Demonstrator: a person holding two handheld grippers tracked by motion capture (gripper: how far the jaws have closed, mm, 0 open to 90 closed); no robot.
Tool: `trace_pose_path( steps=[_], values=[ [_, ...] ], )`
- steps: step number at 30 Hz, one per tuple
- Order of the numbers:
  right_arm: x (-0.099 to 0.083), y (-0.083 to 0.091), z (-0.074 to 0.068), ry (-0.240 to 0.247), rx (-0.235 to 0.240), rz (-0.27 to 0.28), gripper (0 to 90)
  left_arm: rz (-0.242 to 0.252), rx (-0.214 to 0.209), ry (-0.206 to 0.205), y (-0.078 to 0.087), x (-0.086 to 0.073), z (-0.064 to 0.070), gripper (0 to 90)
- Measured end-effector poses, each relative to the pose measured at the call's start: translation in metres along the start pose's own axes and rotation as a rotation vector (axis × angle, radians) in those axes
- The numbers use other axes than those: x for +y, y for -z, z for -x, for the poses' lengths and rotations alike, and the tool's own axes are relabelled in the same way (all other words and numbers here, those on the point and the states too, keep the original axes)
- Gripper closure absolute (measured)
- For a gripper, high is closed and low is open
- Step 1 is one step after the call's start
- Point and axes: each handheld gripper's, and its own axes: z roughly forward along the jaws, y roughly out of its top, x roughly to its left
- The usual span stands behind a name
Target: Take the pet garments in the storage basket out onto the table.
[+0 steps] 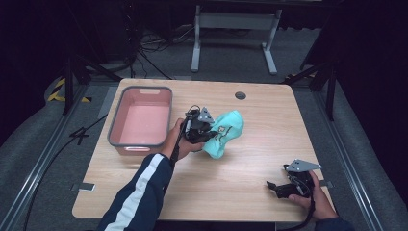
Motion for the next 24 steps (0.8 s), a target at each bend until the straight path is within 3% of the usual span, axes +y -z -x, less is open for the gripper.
trace_pose_path(
  steps=[6,11,24],
  values=[
    [0.000,0.000,0.000,0.000,0.000,0.000,1.9,-0.047,-0.025,0.022,-0.032,-0.010,0.005,79.4],
    [0.000,0.000,0.000,0.000,-0.001,-0.001,1.9,-0.078,-0.030,-0.004,-0.042,-0.011,0.011,79.1],
    [0.000,0.000,0.000,0.000,0.000,0.000,1.9,-0.134,-0.074,-0.010,-0.066,-0.021,0.022,76.7]
  ],
)
